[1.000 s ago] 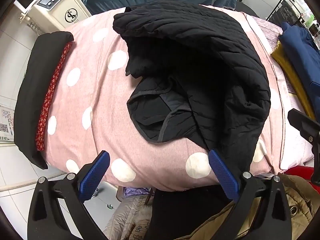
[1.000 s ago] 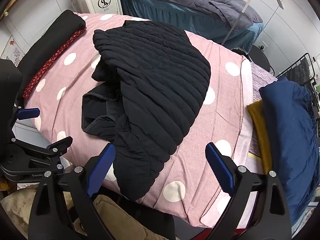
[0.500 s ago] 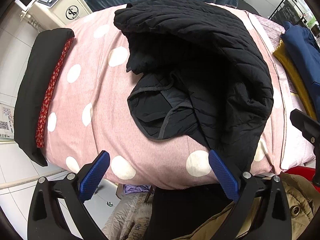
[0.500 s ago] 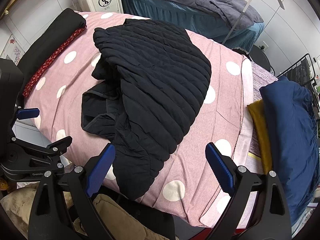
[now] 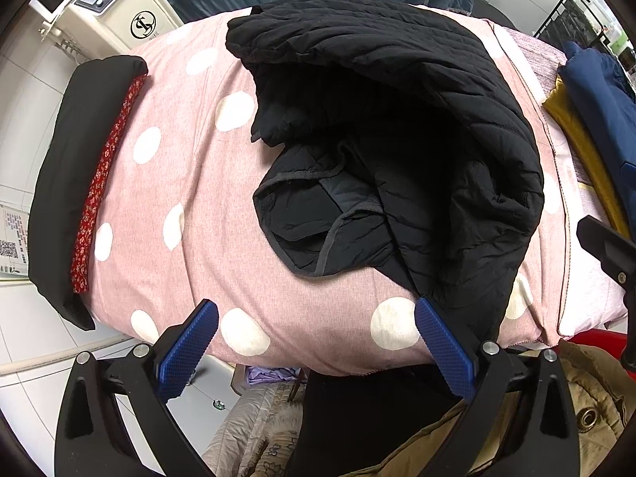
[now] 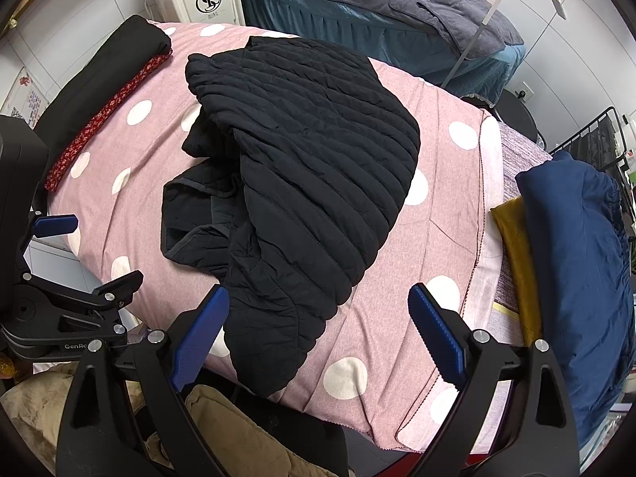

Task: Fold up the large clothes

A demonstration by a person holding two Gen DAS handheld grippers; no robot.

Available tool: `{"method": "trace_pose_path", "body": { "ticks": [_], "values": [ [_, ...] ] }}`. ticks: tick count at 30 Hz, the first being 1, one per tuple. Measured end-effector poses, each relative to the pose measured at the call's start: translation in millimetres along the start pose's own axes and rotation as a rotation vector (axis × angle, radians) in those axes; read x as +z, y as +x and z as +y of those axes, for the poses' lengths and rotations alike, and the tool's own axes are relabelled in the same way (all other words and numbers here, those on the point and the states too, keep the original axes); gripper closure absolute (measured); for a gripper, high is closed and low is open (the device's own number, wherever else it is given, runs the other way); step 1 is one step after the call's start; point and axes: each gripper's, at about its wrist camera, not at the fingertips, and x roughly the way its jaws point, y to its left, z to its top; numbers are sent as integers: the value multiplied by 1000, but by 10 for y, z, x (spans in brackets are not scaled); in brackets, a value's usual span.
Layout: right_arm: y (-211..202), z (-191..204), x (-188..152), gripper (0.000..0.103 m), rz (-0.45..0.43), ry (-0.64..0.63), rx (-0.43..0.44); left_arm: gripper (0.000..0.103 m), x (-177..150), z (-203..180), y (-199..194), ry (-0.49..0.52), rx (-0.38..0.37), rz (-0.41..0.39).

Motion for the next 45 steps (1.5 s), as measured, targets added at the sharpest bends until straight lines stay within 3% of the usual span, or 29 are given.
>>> {"method": "trace_pose_path", "body": {
  "ticks": [45],
  "values": [
    [34,5,2,13,8,-2,1,6,24,4,46,2,-1,25]
  ]
}}
